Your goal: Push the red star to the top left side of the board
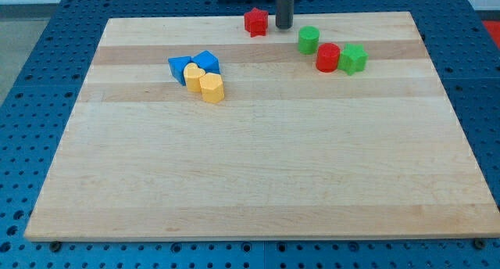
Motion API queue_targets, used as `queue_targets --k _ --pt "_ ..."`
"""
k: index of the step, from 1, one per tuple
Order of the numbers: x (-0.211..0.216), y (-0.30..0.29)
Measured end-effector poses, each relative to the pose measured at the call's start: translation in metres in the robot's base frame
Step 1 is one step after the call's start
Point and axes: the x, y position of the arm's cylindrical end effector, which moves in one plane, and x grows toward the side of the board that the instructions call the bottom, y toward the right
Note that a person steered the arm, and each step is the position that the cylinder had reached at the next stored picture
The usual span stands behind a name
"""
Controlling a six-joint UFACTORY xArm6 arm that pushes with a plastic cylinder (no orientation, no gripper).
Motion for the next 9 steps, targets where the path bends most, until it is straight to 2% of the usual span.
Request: queue_targets --k 1,5,7,9 --pt "-0.003 -0.007" --pt "0.002 -0.133" --pt "0.014 -0.124" --pt "0.018 -0.146"
